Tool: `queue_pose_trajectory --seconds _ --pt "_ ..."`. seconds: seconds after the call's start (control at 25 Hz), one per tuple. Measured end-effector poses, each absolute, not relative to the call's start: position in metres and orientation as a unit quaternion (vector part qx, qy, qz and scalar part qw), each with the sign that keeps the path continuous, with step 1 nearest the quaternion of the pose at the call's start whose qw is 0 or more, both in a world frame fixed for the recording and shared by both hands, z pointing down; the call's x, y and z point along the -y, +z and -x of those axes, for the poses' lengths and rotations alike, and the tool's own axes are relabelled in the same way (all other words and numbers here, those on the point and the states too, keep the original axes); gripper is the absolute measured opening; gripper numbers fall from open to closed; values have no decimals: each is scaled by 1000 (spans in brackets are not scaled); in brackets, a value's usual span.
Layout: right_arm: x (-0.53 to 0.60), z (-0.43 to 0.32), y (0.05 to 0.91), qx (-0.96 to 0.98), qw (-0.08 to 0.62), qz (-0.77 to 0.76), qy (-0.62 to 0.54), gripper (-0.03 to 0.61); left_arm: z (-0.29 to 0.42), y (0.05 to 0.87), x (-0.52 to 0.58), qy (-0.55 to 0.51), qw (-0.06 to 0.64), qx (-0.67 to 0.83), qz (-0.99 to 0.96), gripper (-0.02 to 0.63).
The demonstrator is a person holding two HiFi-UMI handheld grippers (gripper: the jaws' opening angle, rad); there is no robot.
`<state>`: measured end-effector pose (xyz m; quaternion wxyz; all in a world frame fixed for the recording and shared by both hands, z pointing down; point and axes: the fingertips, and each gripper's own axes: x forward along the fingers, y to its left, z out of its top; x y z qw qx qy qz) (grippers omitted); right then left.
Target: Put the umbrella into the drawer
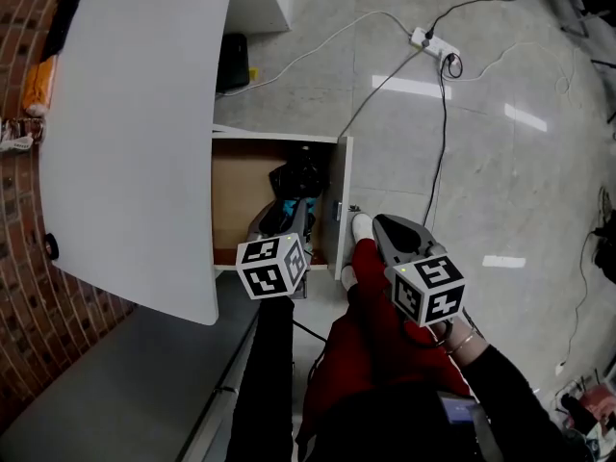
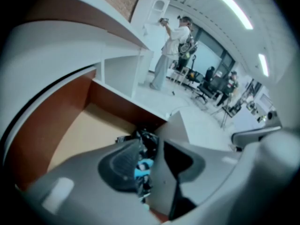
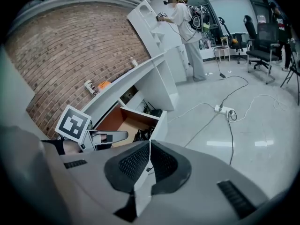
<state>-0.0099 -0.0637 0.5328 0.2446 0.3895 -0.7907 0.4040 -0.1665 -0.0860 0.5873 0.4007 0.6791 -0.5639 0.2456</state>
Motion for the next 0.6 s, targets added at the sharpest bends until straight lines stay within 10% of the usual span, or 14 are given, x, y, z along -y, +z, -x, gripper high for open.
queue_pose_trajectory --seconds 0.6 --pt "47 9 480 821 206 -392 361 9 180 513 57 168 367 616 -677 3"
